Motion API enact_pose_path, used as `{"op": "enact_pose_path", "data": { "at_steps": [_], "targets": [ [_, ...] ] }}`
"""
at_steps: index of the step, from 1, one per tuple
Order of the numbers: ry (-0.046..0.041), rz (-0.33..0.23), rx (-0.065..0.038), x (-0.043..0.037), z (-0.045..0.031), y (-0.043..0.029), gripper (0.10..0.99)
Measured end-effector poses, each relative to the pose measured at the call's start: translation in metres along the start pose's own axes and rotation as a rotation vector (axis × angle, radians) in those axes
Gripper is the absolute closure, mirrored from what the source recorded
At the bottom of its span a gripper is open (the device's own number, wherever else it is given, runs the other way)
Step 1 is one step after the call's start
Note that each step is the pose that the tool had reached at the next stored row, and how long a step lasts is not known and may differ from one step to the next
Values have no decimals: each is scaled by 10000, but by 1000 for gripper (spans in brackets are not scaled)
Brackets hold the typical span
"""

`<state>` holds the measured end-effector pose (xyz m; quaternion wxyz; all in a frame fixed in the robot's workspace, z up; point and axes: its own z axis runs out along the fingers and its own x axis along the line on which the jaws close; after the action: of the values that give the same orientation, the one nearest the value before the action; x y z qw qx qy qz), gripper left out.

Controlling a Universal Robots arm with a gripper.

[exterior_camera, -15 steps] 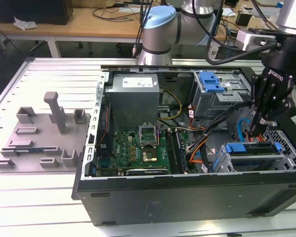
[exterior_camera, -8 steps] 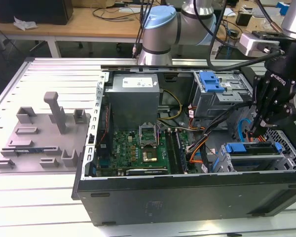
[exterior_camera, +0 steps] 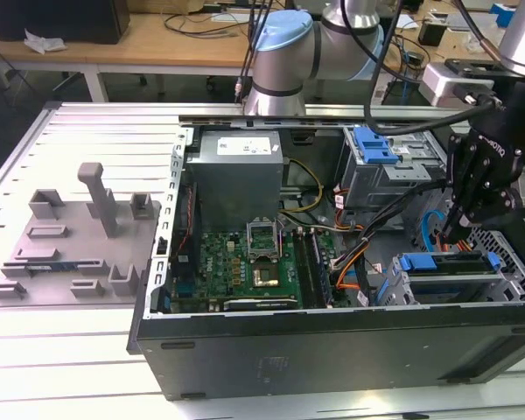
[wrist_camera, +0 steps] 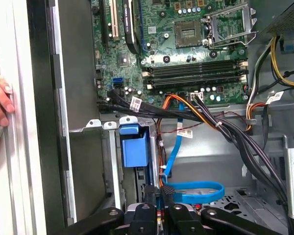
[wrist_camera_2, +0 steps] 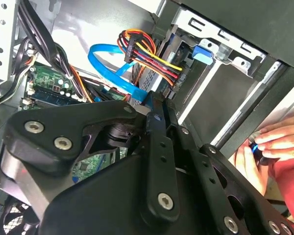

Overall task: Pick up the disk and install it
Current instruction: 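Insert the second disk wire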

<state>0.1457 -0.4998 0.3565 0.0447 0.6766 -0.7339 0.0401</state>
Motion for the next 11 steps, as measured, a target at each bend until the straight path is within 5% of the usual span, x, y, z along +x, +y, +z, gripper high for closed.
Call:
{"op": "enact_pose_path", "data": {
  "at_steps": [11],
  "targets": [
    [-283,-423,148,93,11,34,925]
  ]
}}
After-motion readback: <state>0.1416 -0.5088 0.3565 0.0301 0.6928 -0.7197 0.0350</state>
